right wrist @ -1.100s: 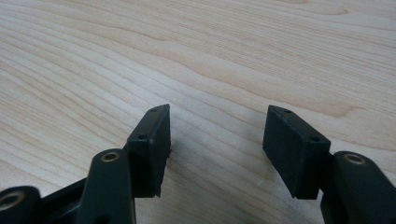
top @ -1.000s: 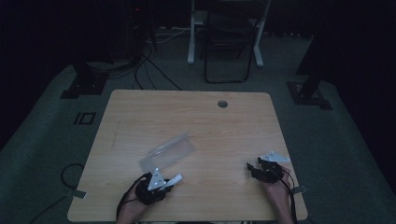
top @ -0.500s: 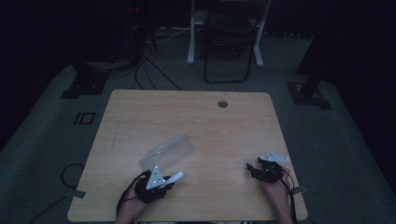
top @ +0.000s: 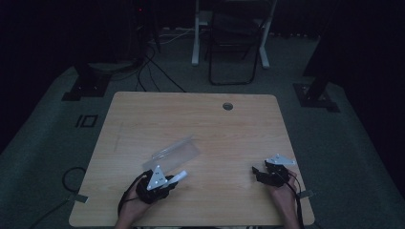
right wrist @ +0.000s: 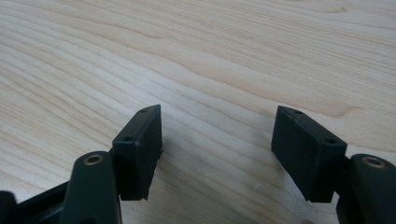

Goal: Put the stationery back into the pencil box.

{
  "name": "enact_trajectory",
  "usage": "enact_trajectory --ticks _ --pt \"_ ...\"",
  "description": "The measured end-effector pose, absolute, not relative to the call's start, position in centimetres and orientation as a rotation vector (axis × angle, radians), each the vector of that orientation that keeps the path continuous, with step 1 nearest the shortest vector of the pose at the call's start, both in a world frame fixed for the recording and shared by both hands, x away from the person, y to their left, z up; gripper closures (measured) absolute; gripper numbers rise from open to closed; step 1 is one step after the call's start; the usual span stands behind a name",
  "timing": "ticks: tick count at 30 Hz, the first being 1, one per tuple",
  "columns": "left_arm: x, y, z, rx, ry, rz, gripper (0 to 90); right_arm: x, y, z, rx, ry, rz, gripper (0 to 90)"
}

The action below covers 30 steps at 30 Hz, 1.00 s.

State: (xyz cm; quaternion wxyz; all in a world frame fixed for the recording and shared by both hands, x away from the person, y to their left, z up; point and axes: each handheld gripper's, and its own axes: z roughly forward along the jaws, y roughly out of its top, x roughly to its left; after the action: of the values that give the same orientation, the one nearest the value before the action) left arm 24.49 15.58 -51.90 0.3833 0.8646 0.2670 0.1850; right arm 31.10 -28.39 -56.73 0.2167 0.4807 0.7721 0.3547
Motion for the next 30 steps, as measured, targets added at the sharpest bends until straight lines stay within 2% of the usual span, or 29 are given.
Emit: enact_trajectory --ticks 11,30 --pt "24.9 15.6 -50.5 2.198 0.663 0.516 70.6 31.2 -28.4 -56.8 1.333 2.147 0.976 27.5" --pt "25.3 15.8 -49.4 2.189 0.657 0.551 70.6 31.2 -28.4 -56.8 1.329 2.152 0.977 26.4"
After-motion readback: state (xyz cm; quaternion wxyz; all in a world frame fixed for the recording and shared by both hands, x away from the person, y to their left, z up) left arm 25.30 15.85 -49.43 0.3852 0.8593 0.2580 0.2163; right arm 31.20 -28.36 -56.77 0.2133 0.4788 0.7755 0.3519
